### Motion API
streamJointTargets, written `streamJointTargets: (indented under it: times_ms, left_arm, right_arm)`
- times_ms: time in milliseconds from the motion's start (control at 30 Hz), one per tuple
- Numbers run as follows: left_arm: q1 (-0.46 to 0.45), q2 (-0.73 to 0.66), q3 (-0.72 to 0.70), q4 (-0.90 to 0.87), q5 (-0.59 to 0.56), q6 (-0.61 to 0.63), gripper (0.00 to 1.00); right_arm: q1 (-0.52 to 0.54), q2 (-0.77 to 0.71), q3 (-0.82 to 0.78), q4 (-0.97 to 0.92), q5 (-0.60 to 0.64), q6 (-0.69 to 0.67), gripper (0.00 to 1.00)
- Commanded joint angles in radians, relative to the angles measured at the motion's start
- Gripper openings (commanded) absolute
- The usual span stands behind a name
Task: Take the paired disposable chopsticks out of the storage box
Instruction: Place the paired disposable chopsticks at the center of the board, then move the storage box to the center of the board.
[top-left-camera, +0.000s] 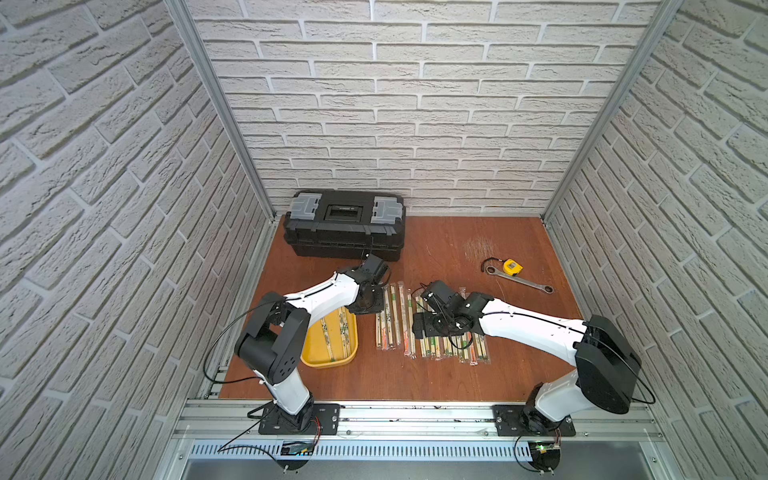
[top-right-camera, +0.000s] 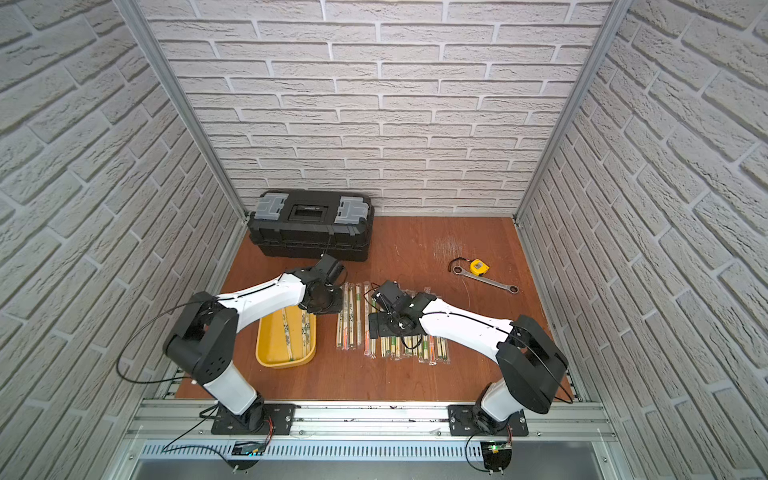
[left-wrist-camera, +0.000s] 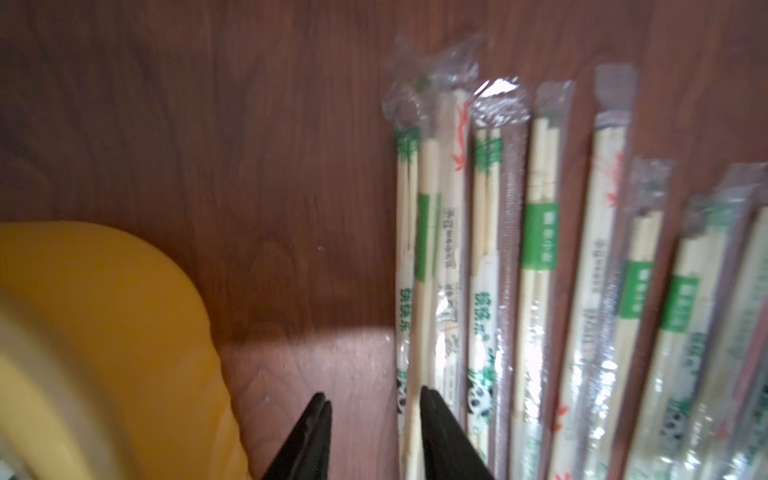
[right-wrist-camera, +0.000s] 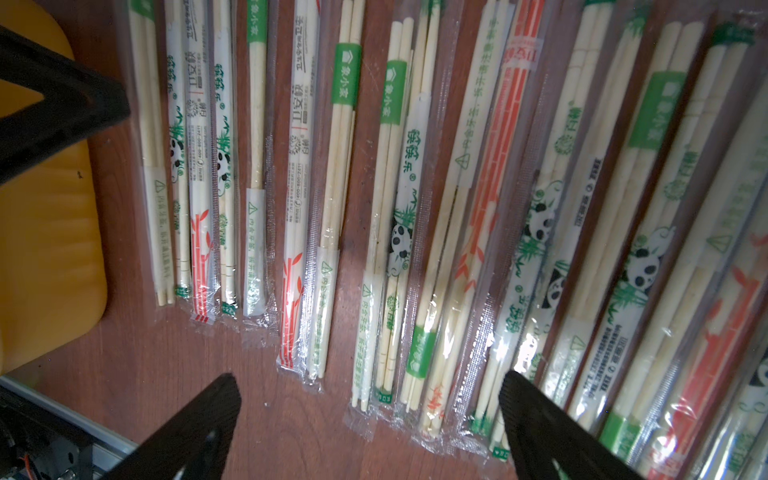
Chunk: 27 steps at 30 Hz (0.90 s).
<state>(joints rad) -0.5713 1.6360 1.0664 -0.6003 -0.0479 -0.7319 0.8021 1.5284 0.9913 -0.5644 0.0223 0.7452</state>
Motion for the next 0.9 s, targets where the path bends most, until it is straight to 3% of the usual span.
streamJointTargets:
  times_ms: [0, 233, 433, 700, 867]
  left_arm:
    - [0.004, -0.090, 0.008, -0.027, -0.024, 0.011, 0.41]
    - [0.061, -0.204, -0.065, -0.045, -0.041, 0.002, 0.43]
    - [0.068, -0.204, -0.088, -0.042, -0.050, -0.015, 0.44]
    - [0.070, -0.114, -0.043, -0.006, -0.044, -0.001, 0.44]
    - [0.068, 0.014, 0.042, -0.006, -0.037, 0.031, 0.45]
  right_arm:
    - [-0.002, -0.002, 0.020, 0.012, 0.002, -0.001, 0.98]
    - [-0.003, 0.003, 0.017, 0.018, -0.002, -0.002, 0.99]
    - [-0.002, 0.018, 0.022, 0.026, -0.002, -0.002, 0.99]
    - [-0.002, 0.052, 0.071, 0.026, -0.014, -0.012, 0.98]
    - [-0.003, 0.060, 0.077, 0.023, -0.007, -0.012, 0.98]
